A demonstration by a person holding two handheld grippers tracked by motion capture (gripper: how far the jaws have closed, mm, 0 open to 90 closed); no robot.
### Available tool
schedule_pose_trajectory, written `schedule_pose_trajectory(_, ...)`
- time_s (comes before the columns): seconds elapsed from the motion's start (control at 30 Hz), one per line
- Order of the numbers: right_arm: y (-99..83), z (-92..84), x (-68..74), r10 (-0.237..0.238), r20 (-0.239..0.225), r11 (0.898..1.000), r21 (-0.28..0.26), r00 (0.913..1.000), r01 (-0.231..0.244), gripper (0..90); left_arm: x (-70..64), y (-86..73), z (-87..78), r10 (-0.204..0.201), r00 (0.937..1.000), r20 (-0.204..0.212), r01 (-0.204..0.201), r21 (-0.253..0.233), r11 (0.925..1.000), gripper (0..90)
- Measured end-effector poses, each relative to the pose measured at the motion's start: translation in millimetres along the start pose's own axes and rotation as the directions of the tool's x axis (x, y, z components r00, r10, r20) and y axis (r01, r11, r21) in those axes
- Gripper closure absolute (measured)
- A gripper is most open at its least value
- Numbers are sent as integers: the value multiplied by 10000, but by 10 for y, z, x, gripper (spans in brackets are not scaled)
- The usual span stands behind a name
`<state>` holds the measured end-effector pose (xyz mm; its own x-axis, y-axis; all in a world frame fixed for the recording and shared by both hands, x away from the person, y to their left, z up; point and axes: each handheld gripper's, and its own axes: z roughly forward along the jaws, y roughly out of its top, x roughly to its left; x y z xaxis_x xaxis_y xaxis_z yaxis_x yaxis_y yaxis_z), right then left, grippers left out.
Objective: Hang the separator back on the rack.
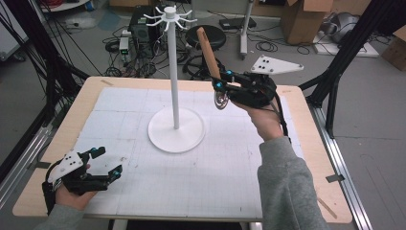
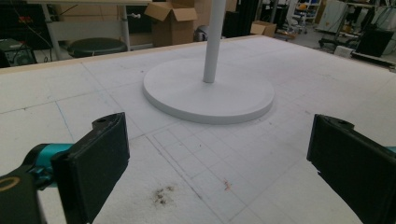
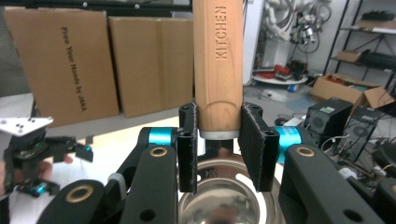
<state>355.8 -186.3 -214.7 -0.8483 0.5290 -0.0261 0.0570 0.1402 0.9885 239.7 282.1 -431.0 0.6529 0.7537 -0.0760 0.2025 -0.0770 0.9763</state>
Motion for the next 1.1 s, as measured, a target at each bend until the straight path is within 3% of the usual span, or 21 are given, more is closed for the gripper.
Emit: schedule_pose_trajectory(1.1, 101, 250, 100, -71, 469, 10000, 10, 9989, 71, 697, 12, -10, -37, -45, 10000, -84, 44, -48, 10000, 63)
